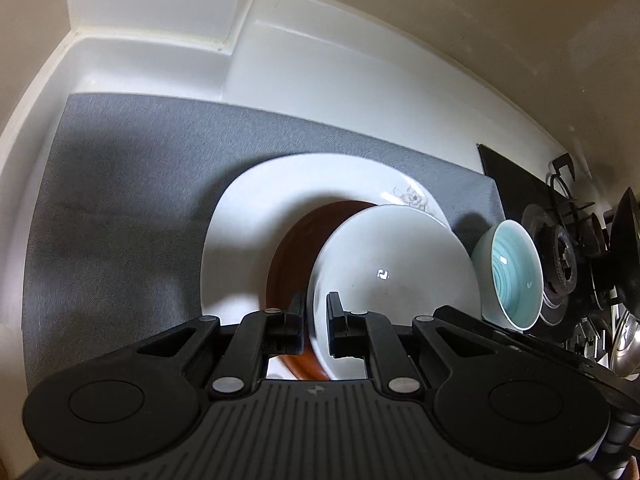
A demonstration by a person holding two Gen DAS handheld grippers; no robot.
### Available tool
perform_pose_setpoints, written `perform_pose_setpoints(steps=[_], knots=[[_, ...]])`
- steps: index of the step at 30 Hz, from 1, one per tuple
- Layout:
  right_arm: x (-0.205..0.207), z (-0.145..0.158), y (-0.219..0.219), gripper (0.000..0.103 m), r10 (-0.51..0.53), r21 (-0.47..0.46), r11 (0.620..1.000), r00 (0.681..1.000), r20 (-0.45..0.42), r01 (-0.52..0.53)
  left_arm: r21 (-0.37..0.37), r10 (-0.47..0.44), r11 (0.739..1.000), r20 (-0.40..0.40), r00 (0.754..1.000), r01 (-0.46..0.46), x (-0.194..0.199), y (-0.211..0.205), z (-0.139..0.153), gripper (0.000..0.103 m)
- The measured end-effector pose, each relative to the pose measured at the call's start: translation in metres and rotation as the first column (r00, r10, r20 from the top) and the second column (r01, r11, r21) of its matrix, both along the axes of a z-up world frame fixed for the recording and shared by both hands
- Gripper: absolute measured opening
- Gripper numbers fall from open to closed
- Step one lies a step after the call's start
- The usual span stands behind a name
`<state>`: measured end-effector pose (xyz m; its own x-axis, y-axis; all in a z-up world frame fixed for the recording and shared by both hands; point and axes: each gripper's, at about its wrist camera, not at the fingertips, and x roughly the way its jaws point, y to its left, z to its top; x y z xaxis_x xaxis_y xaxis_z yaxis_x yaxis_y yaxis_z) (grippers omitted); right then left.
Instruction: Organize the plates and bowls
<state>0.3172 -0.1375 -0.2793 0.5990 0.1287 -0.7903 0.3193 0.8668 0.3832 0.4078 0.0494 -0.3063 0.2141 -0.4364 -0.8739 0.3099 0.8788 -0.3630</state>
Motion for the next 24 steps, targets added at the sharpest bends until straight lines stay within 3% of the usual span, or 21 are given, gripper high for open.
perform_pose_setpoints(steps=[10,14,19,24], knots=[[-0.006,0.005,-0.01,0.017,-0.018,-0.014,1.0,1.0,0.016,0.018,-0.014,-0.005,1.0,0.032,0.999,0.005,-0.002,0.007,0.007,0.012],[-0.008,0.004,-0.011,0.021,-0.008,-0.034,0.999,1.0,0.01,0.008,-0.016,-0.011,1.0,0.035,0.999,0.012,-0.003,0.01,0.003,0.021],[-0.002,-0.001,-0.003,0.008,0.011,-0.014,1.0,1.0,0.009,-0.011,-0.014,-0.005,1.0,0.039,0.999,0.005,-0.002,0.014,0.003,0.021],[0.001,-0.002,0.007,0.008,0.025,-0.053,0.998,0.999,0.021,-0.024,0.019,-0.004,1.0,0.072,0.997,0.003,-0.003,0.013,0.008,0.021]])
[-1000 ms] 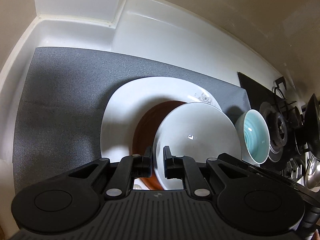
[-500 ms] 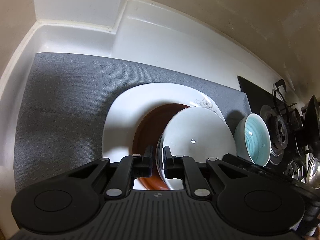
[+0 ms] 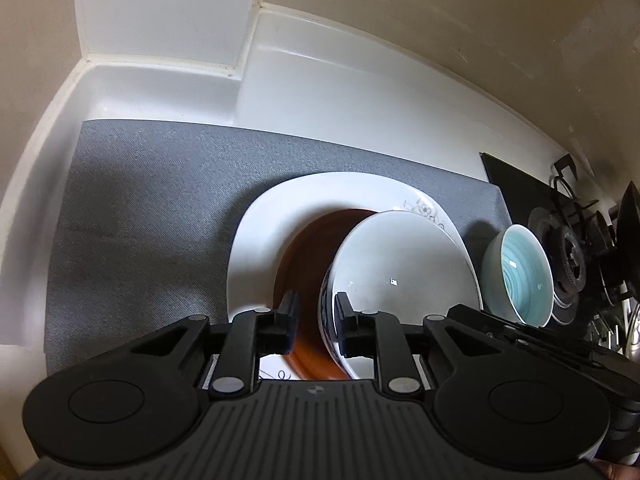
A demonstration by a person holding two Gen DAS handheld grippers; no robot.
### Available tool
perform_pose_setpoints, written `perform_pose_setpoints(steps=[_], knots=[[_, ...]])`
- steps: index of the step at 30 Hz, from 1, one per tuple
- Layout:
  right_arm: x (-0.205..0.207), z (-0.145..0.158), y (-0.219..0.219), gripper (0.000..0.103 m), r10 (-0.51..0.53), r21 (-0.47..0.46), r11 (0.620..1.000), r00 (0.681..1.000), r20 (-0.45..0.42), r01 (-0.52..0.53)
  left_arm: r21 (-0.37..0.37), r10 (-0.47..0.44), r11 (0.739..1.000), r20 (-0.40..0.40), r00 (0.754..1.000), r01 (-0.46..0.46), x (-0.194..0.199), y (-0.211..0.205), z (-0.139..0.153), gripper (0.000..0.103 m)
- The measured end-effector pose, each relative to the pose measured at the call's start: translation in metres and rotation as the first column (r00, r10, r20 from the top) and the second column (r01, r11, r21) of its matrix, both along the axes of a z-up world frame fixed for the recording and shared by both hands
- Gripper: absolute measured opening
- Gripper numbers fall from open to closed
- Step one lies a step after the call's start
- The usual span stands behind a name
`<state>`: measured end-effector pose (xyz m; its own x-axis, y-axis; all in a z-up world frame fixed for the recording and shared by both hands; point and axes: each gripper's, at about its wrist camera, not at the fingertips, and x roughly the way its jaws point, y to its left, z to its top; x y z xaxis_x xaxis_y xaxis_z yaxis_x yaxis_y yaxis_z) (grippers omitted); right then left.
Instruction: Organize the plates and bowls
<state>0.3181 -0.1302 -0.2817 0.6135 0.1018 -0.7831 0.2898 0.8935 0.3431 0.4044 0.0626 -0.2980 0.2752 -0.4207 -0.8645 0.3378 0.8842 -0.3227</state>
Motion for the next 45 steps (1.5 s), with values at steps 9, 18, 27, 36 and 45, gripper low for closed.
perform_pose_setpoints(steps=[9,18,27,36,45], knots=[[-0.025,0.022,-0.013,0.01,0.038,-0.03,0.999,0.997,0.07,-0.036,0.027,-0.015,1.0,0.096,0.995,0.013,-0.02,0.001,0.037,0.022],[-0.058,0.044,-0.069,0.017,0.139,-0.121,0.984,0.986,0.086,-0.128,0.05,0.025,0.998,0.162,0.986,-0.034,-0.049,-0.014,0.068,0.04],[-0.073,0.036,-0.102,0.034,0.207,-0.018,0.978,0.969,0.136,-0.206,0.097,0.182,0.977,0.066,0.981,-0.188,-0.047,-0.015,0.043,0.04],[-0.008,0.012,-0.046,0.035,0.312,0.065,0.944,0.938,0.155,-0.324,0.157,0.256,0.954,0.014,0.967,-0.255,-0.037,-0.034,0.01,0.009],[-0.018,0.025,-0.058,0.01,0.41,0.011,0.908,0.895,0.175,-0.418,0.128,0.305,0.945,-0.005,0.952,-0.302,-0.057,-0.046,0.035,0.009]])
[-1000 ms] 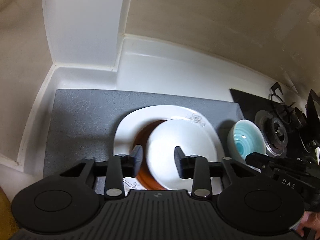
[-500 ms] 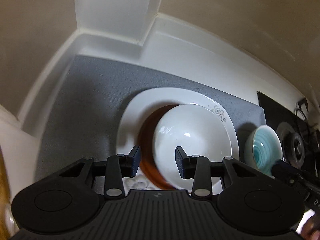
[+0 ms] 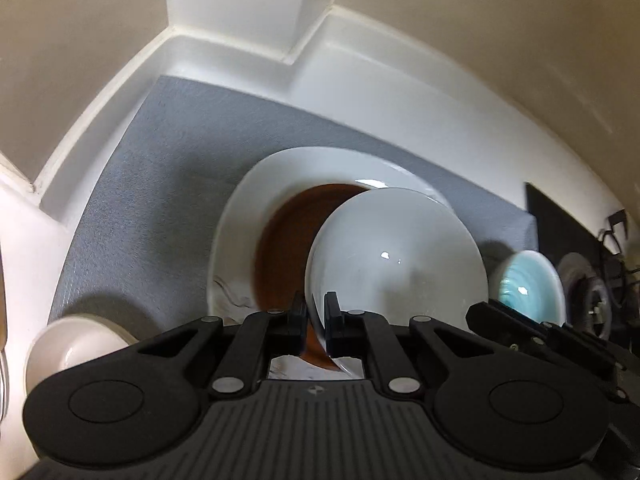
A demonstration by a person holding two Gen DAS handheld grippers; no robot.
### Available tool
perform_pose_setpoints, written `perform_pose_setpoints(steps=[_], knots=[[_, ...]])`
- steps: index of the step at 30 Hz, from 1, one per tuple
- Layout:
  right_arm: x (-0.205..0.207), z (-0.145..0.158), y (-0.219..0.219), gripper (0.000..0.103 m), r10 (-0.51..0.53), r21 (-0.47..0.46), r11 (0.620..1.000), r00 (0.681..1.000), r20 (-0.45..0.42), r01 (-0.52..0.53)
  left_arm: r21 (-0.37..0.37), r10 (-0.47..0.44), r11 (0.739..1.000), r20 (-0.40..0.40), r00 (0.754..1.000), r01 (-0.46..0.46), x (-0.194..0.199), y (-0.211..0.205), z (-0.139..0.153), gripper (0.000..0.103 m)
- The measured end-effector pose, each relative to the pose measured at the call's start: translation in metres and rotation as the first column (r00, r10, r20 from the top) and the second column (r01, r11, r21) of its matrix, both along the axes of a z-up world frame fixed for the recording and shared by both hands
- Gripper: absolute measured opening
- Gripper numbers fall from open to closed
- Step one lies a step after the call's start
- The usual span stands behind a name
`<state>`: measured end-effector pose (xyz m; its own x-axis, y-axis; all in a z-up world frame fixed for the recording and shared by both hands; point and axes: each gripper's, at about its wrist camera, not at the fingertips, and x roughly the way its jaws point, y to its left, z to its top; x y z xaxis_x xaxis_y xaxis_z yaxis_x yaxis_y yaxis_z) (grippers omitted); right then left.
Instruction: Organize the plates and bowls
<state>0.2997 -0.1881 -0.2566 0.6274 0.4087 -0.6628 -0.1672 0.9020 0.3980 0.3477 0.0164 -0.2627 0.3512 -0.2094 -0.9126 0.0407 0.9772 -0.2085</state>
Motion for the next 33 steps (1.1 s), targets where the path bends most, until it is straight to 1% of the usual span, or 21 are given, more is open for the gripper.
perform_pose_setpoints(steps=[2,5,8,10,13,17,22,28,33], knots=[[-0.004,0.013,-0.015,0.011,0.017,0.004,1.0,1.0,0.0,-0.017,-0.007,-0.003,1.0,0.018,1.0,0.003,-0.006,-0.013,0.014,0.009],[-0.013,0.036,-0.04,0.011,0.028,0.0,1.0,0.999,0.032,-0.028,-0.007,-0.011,1.0,0.068,0.998,0.012,-0.016,-0.039,0.038,0.009],[-0.024,0.058,-0.07,0.01,0.004,0.001,1.0,0.996,0.085,-0.005,-0.052,-0.008,0.999,0.096,0.995,0.014,-0.02,-0.064,0.056,0.009],[-0.033,0.067,-0.089,0.01,-0.019,0.007,1.0,0.994,0.104,0.019,-0.062,-0.017,0.998,0.117,0.993,0.025,-0.022,-0.082,0.063,0.009],[-0.041,0.071,-0.113,0.01,-0.05,0.003,0.999,0.99,0.131,0.051,-0.069,-0.028,0.997,0.125,0.992,0.037,-0.023,-0.11,0.065,0.009],[-0.05,0.063,-0.144,0.01,-0.096,0.023,0.995,0.988,0.124,0.094,-0.065,-0.059,0.996,0.113,0.992,0.067,-0.025,-0.14,0.058,0.009],[-0.059,0.038,-0.164,0.01,-0.138,0.014,0.99,0.987,0.082,0.138,-0.046,-0.087,0.995,0.066,0.994,0.091,-0.026,-0.166,0.034,0.009],[-0.061,0.005,-0.17,0.01,-0.151,-0.01,0.988,0.988,0.031,0.151,-0.027,-0.092,0.995,0.025,0.995,0.093,-0.027,-0.175,0.008,0.009],[-0.058,-0.016,-0.17,0.01,-0.154,-0.017,0.988,0.988,-0.002,0.154,-0.015,-0.082,0.997,-0.006,0.997,0.082,-0.019,-0.174,-0.011,0.009]])
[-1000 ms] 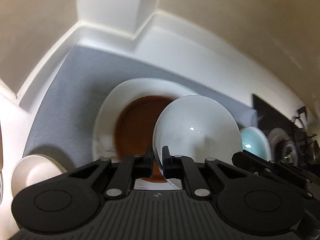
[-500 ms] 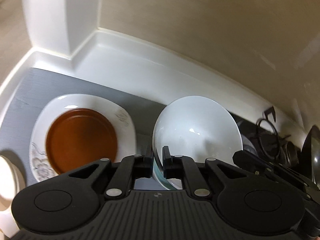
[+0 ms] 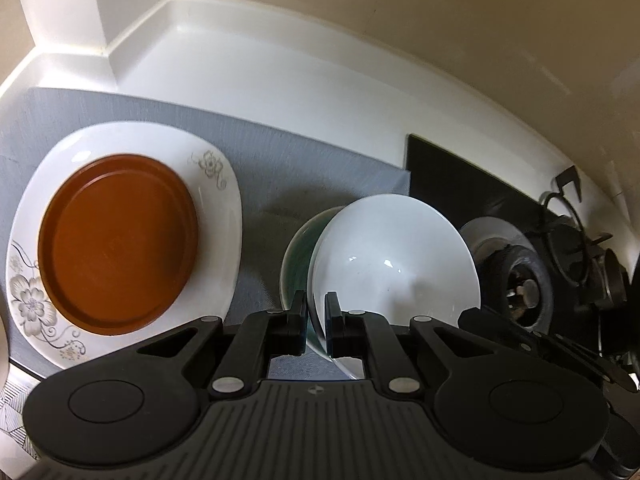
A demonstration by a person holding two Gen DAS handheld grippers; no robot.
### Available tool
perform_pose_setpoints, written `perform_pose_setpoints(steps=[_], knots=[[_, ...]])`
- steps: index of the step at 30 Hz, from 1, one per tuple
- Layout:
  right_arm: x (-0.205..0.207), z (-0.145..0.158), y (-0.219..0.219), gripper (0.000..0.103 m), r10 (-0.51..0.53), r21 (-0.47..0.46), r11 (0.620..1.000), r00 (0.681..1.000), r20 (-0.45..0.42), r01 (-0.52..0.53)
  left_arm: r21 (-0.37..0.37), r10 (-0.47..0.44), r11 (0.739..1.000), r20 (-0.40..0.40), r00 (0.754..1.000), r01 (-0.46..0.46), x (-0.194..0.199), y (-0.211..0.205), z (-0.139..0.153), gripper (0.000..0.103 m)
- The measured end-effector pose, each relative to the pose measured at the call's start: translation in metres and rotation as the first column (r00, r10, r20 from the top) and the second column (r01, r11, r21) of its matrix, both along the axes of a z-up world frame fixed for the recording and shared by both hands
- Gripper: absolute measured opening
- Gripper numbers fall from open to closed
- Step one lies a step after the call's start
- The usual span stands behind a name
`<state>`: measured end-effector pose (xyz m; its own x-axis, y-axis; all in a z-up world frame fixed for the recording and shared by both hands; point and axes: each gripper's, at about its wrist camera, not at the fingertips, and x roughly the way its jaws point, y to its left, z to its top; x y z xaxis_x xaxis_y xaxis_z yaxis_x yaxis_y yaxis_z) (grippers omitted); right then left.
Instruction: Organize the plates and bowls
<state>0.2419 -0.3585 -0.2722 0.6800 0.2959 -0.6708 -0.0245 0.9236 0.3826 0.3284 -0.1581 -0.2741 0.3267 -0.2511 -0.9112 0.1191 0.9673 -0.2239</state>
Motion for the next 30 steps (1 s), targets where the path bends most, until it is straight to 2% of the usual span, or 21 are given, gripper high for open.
perform_pose_setpoints(steps=[11,17,22,26,30], knots=[[0.017,-0.019,0.006,0.009,-0.004,-0.012,1.0,0.999,-0.037,0.004,0.044,0.022,0.999,-0.027,0.999,-0.021,0.008,-0.008,-0.017,0.009],[0.02,-0.024,0.008,0.009,-0.007,-0.02,1.0,0.999,-0.045,0.006,0.071,0.036,0.997,-0.01,0.999,-0.035,0.008,-0.014,-0.018,0.009],[0.023,-0.027,0.012,0.009,-0.014,-0.031,0.999,0.999,-0.044,0.013,0.024,0.064,0.998,-0.043,0.997,-0.063,0.006,-0.003,-0.013,0.013],[0.025,-0.029,0.012,0.009,-0.03,-0.023,0.999,0.999,-0.029,0.029,0.026,0.045,0.999,-0.029,0.999,-0.044,0.0,0.0,-0.009,0.014],[0.023,-0.026,0.009,0.011,-0.042,0.008,0.999,0.998,-0.036,0.043,-0.005,0.07,0.998,-0.022,0.997,-0.07,-0.004,0.011,-0.005,0.014]])
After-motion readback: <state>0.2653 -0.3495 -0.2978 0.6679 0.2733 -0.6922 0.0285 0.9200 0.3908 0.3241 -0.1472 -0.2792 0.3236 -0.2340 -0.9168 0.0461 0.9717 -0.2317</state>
